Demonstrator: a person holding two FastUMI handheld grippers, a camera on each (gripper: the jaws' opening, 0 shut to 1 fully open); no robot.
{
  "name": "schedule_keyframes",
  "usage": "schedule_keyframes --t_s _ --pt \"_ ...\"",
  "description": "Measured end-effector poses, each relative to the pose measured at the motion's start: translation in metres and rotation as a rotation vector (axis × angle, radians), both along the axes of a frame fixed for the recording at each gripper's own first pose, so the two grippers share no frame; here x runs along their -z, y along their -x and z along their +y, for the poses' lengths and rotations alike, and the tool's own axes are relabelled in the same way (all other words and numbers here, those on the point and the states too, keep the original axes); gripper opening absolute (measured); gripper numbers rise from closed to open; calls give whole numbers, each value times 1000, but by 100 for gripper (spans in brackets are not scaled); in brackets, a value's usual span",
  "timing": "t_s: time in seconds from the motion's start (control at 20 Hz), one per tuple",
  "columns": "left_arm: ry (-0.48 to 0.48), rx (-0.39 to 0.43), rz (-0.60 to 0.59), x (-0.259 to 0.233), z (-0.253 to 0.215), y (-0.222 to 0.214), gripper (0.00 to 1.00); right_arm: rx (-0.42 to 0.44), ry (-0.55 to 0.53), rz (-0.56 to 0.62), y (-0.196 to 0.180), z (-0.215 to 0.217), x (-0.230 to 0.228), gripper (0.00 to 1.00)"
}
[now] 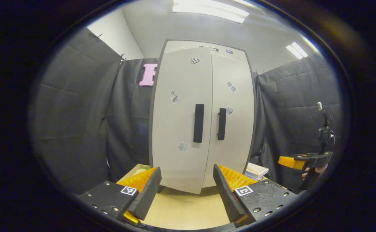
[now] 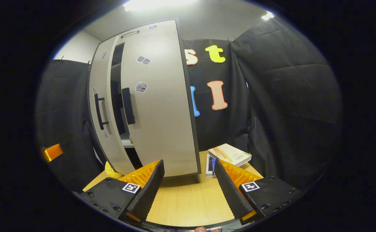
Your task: Grab one shoe with the right hand and put it into the shoe cabinet, grab the other shoe with the left hand and put it into the shoe cabinet; then close the right door with the right hand and the left door with the left hand.
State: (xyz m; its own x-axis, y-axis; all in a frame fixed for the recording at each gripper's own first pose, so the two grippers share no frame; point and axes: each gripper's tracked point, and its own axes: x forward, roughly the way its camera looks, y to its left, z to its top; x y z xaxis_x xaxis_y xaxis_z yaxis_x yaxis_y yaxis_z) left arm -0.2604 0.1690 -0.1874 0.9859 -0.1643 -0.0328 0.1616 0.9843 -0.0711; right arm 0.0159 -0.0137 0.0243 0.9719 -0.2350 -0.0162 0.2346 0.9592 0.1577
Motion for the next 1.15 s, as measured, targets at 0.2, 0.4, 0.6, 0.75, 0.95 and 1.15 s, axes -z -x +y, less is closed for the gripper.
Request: schedule_keyframes --t_s 0.2,0.4,0.6,0.75,0.95,1.15 --pt "10 -3 -29 0 18 12 93 35 45 -72 9 22 -6 98" --pt "22 -27 -34 7 28 12 93 20 32 -91 20 58 9 98" --pt "27 -57 -32 21 33 18 89 -21 102 -62 25 75 21 98" --pt "10 -65 -5 39 31 23 89 -55 84 -55 25 81 21 98" --pt "4 -80 17 52 29 31 89 -57 73 -31 23 73 22 98" --pt "21 -86 37 64 30 33 89 -45 89 -14 16 61 17 98"
